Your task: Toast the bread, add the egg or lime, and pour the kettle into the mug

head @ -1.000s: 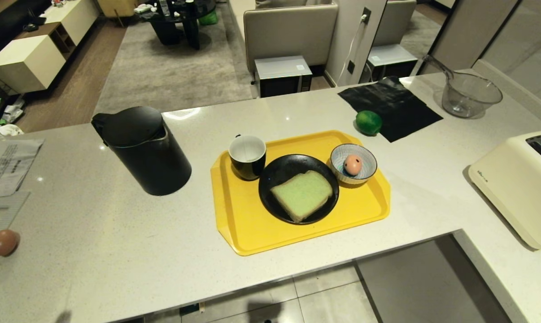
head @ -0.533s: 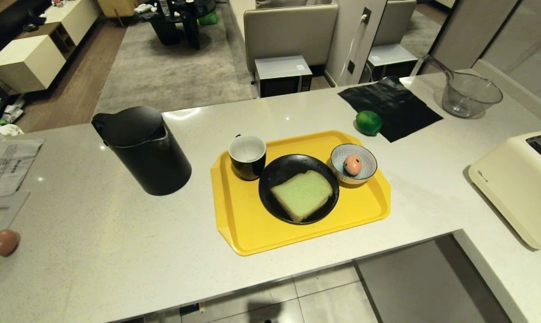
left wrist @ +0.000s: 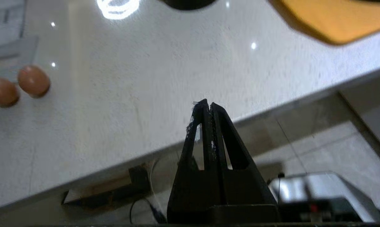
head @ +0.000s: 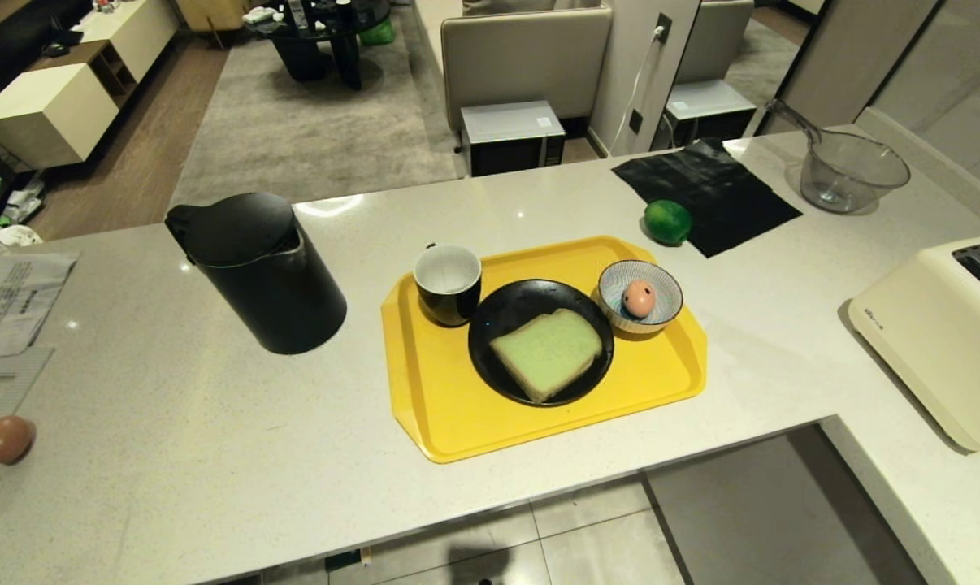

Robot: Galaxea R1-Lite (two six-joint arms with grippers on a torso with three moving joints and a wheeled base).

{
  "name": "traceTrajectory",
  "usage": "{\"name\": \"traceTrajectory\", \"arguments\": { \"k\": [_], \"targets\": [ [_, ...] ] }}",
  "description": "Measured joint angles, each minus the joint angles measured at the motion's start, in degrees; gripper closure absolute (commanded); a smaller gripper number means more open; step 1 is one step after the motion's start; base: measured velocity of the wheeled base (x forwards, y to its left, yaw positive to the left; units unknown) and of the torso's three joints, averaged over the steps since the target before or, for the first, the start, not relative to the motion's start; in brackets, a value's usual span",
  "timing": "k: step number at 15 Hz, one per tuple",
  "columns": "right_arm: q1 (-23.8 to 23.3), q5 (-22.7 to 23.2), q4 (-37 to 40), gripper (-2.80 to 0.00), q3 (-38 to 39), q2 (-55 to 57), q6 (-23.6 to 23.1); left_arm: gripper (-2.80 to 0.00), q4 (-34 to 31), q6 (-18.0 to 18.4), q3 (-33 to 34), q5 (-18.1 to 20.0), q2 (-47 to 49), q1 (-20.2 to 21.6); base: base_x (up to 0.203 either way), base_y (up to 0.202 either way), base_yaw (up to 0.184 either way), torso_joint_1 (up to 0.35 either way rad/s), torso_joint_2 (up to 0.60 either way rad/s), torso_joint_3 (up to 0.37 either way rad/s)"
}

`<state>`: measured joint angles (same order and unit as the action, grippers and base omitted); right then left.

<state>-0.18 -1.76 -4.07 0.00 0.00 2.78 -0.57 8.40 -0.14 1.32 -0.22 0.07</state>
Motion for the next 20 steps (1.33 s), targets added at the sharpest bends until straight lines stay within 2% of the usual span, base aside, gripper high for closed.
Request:
{"name": "traceTrajectory", "arguments": {
  "k": [1,3,7,20],
  "targets": [
    [0.0,0.0,0.0,0.0,0.0,0.0,0.0,0.0,-0.7,0.4,-0.2,0.4,0.0,0.0,0.0,0.0,0.0,0.0,0.0,0.0],
    [0.0,0.0,0.0,0.0,0.0,0.0,0.0,0.0,-0.4,-0.9,-0.3,0.9,0.0,0.0,0.0,0.0,0.0,0.0,0.0,0.0],
    [0.0,0.0,0.0,0.0,0.0,0.0,0.0,0.0,0.4,-7.1,0.0,-0.4,0.0,0.0,0.0,0.0,0.0,0.0,0.0,0.0],
    [0.0,0.0,0.0,0.0,0.0,0.0,0.0,0.0,0.6,-7.6,0.0,-0.6,0.0,0.0,0.0,0.0,0.0,0.0,0.0,0.0]
  ]
}}
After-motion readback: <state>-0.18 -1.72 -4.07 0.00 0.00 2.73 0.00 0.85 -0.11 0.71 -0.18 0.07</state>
